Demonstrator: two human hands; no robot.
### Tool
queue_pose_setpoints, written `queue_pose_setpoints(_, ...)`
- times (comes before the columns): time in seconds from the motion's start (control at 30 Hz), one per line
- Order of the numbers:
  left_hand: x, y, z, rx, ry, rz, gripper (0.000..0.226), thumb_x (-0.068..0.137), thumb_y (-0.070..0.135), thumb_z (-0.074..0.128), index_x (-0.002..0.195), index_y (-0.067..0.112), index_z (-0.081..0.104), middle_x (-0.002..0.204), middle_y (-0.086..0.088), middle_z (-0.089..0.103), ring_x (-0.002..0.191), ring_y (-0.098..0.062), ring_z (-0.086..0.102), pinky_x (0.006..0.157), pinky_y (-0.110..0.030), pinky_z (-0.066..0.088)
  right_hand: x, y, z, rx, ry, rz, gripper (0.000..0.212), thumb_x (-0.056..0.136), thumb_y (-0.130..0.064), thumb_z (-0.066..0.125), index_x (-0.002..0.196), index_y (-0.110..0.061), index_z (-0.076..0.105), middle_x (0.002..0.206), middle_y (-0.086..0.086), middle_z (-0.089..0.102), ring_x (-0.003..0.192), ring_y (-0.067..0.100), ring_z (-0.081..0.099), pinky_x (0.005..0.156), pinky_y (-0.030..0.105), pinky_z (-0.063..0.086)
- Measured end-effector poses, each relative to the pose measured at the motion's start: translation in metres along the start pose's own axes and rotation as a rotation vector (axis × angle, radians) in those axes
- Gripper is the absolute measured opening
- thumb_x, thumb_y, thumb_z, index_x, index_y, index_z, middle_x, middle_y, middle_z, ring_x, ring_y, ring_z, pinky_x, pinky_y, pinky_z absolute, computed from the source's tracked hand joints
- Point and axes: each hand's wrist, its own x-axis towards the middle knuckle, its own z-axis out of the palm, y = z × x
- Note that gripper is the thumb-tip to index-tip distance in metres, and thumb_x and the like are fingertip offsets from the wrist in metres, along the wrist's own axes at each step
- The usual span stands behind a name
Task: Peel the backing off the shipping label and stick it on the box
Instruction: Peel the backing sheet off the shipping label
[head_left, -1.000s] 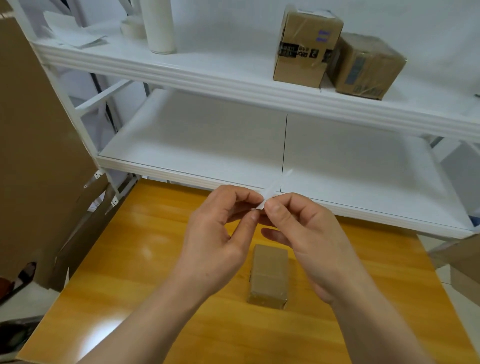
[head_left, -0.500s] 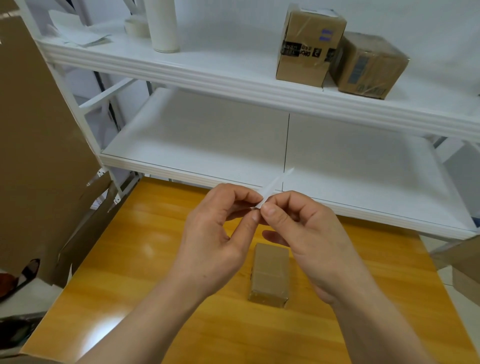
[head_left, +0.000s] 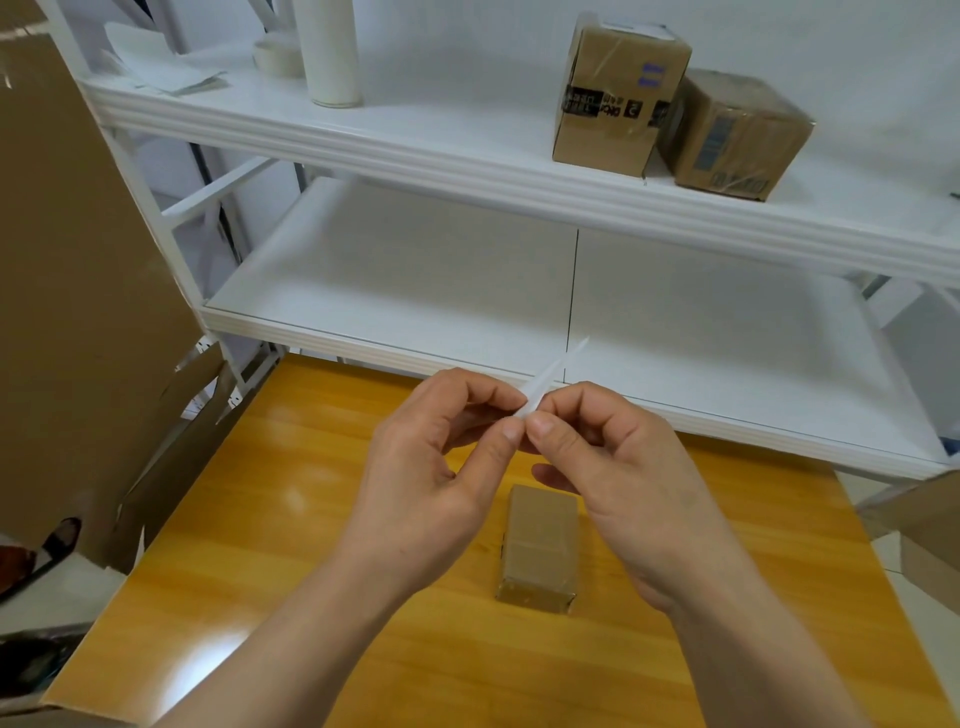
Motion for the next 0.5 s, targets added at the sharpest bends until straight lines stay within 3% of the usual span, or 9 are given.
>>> queue_pose_setpoints(0.2, 0.0005, 0.0044, -0.001, -0.087, 0.03, -0.029, 0.012, 0.089, 0.017, 0.066, 0.097, 0.009, 0.069, 0.088, -0.003, 0.074, 0.083, -0.016, 0.072, 0.073, -0.025, 0.057, -0.0018, -0.0038, 0.0017, -0.012, -0.022, 0.008, 0.01, 0.091, -0.027, 0.066, 0.085, -0.025, 0.074, 0.091, -0.001, 0.075, 0.095, 0.017, 0.071, 0.092, 0.046, 0.057)
queue_pose_setpoints(0.37, -0.0003, 0.006, -0.0019, -0.178, 0.03, -0.046, 0.008, 0.088, 0.01, 0.067, 0.092, 0.004, 0.07, 0.086, -0.004, 0.075, 0.079, -0.01, 0.071, 0.072, -0.02, 0.055, -0.0015, -0.0057, 0.0032, -0.019, -0.013, 0.012, 0.014, 0.088, -0.037, 0.066, 0.086, -0.026, 0.074, 0.093, 0.001, 0.076, 0.096, 0.021, 0.071, 0.093, 0.049, 0.056)
queue_pose_setpoints(0.5, -0.0019, 0.0063, -0.0026, -0.183, 0.028, -0.066, 0.009, 0.085, 0.012, 0.067, 0.09, 0.005, 0.07, 0.089, -0.006, 0.075, 0.085, -0.019, 0.071, 0.076, -0.026, 0.058, -0.0014, -0.0055, 0.002, -0.049, -0.012, 0.02, 0.009, 0.089, -0.032, 0.067, 0.083, -0.028, 0.072, 0.088, 0.001, 0.074, 0.094, 0.021, 0.072, 0.091, 0.049, 0.057)
